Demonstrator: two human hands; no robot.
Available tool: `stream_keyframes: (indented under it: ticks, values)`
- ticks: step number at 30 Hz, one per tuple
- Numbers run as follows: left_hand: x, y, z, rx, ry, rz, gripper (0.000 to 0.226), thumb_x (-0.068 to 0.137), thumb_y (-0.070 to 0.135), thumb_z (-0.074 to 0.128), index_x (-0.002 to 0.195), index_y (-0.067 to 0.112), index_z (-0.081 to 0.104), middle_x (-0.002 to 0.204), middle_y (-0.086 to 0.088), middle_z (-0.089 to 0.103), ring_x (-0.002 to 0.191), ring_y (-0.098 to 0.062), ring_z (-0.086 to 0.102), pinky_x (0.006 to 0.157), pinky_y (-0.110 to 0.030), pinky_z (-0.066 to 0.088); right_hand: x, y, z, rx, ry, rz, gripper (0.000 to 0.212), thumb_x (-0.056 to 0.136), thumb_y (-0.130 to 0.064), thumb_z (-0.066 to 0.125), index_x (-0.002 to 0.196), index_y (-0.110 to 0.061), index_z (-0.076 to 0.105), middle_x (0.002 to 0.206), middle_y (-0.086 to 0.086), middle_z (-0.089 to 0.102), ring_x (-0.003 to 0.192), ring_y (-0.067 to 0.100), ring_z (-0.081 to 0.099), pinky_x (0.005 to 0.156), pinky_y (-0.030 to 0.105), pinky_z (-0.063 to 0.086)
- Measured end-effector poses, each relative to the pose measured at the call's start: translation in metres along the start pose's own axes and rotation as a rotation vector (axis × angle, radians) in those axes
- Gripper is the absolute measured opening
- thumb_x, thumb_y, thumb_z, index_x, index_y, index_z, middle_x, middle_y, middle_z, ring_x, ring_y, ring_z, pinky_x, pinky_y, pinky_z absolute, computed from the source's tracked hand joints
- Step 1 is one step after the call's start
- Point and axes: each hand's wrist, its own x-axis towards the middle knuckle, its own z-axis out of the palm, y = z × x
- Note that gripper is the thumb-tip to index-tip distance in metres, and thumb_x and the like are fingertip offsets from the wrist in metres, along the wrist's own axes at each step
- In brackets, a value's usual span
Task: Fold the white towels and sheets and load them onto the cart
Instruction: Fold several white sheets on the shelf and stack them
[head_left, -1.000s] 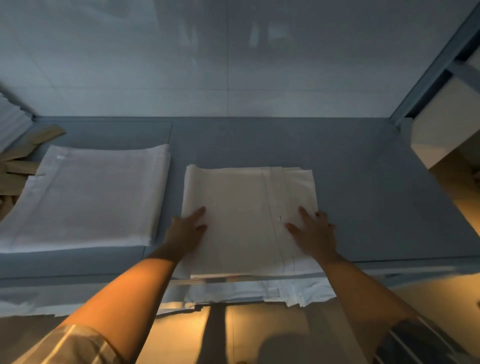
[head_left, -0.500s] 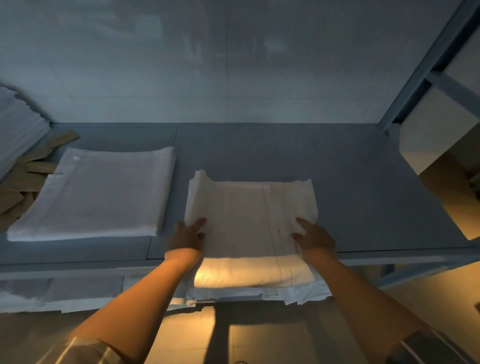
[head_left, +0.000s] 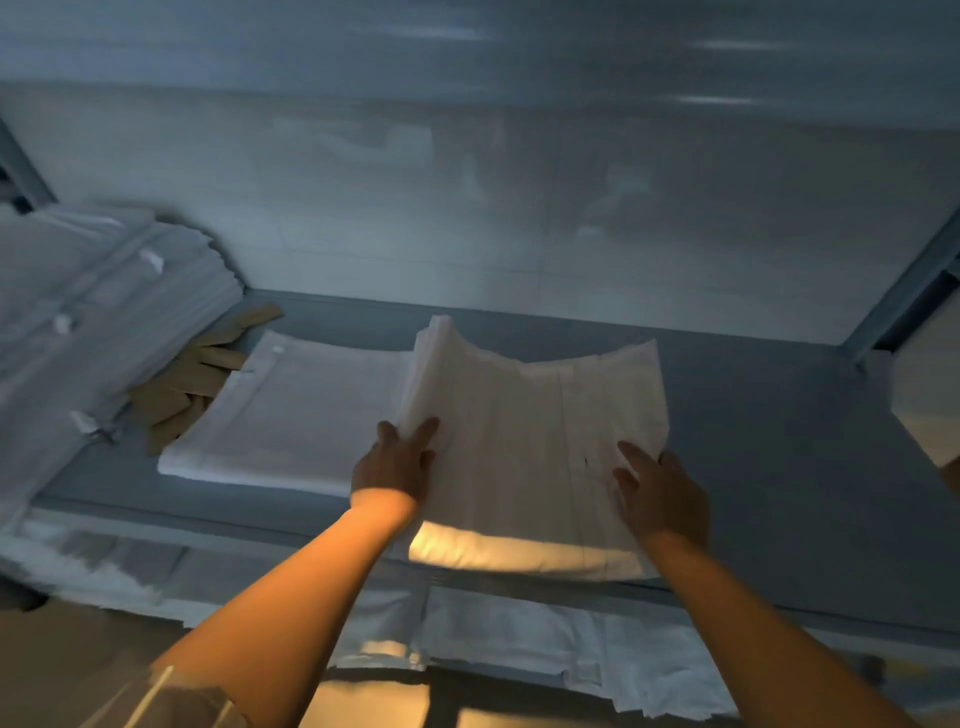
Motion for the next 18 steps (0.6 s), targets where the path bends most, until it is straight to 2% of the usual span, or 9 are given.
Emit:
stream_keyframes:
  ticks: [6, 12, 13, 15, 18]
  values:
    - [0.028, -0.067, -0.031, -0.030, 0.072, 0.012, 0.046, 0.098, 0.037, 0.041, 0.143, 0.042, 0.034, 0.118, -0.012, 0.036, 0.091, -0.038, 0.059, 0.080, -0.044, 0.047, 0.005, -0.078, 0.000, -0.006, 0.110, -0.109, 0.041, 0.097, -0.036, 0.047, 0.137, -0.031, 0.049, 0.123, 0.017, 0.052, 0.095, 0.037, 0.061, 0.079, 0.038, 0.047]
    - [0.073, -0.159, -0.047, -0.072, 0.156, 0.084, 0.044, 0.098, 0.038, 0.040, 0.142, 0.040, 0.035, 0.113, -0.010, 0.038, 0.087, -0.033, 0.058, 0.075, -0.042, 0.050, 0.013, -0.173, 0.025, -0.003, 0.144, -0.123, 0.041, 0.097, -0.034, 0.047, 0.138, -0.029, 0.049, 0.127, 0.019, 0.051, 0.096, 0.039, 0.061, 0.079, 0.039, 0.047]
    - [0.077, -0.162, -0.050, -0.069, 0.150, 0.076, 0.044, 0.098, 0.038, 0.040, 0.142, 0.040, 0.034, 0.114, -0.010, 0.038, 0.087, -0.032, 0.058, 0.075, -0.041, 0.050, 0.014, -0.178, 0.025, -0.002, 0.142, -0.134, 0.041, 0.097, -0.033, 0.049, 0.137, -0.028, 0.050, 0.128, 0.020, 0.050, 0.096, 0.040, 0.061, 0.080, 0.040, 0.047]
    - [0.116, -0.223, -0.057, -0.076, 0.107, 0.094, 0.044, 0.098, 0.039, 0.039, 0.142, 0.040, 0.033, 0.117, -0.010, 0.038, 0.089, -0.033, 0.058, 0.074, -0.040, 0.048, 0.023, -0.243, 0.056, 0.012, 0.161, -0.080, 0.040, 0.096, -0.032, 0.051, 0.136, -0.027, 0.052, 0.127, 0.021, 0.051, 0.095, 0.041, 0.061, 0.080, 0.041, 0.047]
    - [0.139, -0.251, -0.059, -0.063, 0.068, 0.093, 0.045, 0.099, 0.038, 0.038, 0.143, 0.041, 0.032, 0.124, -0.013, 0.036, 0.096, -0.035, 0.057, 0.079, -0.041, 0.048, 0.027, -0.273, 0.068, 0.039, 0.165, -0.084, 0.038, 0.094, -0.028, 0.055, 0.132, -0.023, 0.057, 0.125, 0.024, 0.052, 0.095, 0.042, 0.061, 0.081, 0.044, 0.046]
